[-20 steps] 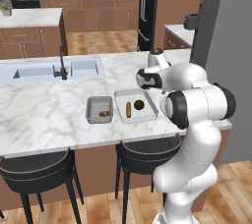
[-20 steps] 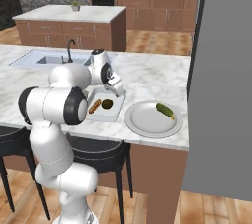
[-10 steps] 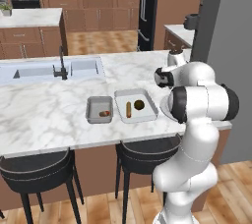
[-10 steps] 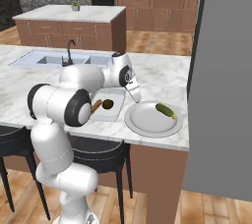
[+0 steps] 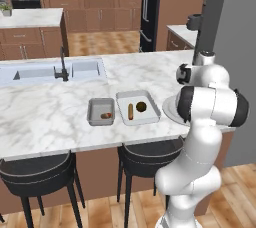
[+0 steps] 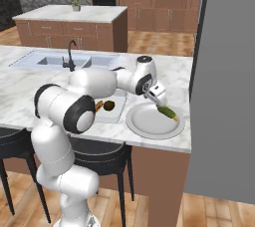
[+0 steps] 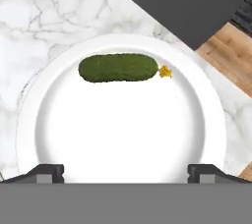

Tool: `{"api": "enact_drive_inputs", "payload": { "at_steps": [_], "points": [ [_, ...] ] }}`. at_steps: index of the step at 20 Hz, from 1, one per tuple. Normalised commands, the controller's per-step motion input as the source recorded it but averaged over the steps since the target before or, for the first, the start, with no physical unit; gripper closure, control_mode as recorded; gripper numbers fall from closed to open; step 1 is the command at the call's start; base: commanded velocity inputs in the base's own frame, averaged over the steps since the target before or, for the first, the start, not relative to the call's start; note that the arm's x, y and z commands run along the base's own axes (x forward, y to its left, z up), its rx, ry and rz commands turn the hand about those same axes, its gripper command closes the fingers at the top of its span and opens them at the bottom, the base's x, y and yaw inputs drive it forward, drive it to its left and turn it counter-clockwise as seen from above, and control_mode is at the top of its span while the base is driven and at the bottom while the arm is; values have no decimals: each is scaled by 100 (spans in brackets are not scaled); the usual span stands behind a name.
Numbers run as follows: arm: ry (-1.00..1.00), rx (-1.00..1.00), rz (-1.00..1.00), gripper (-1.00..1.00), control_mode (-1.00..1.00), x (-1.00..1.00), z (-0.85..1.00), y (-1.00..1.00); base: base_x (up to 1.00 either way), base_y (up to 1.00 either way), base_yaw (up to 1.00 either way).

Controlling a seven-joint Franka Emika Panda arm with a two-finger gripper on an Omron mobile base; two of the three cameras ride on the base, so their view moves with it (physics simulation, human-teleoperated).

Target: Place one cooked food and one vegetable from the large plate to each tupperware container.

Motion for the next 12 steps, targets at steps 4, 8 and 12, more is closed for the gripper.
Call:
{"api": "enact_drive_inputs", "payload": {
  "at_steps": [4,8,12],
  "points": [
    [-2,0,69,-100,-100,-1,0,-56,0,0,0],
    [-9,-7,64,-100,-100,11,0,-16,0,0,0],
    [-16,-23,38,-100,-100,32,0,13,0,0,0]
  ]
}}
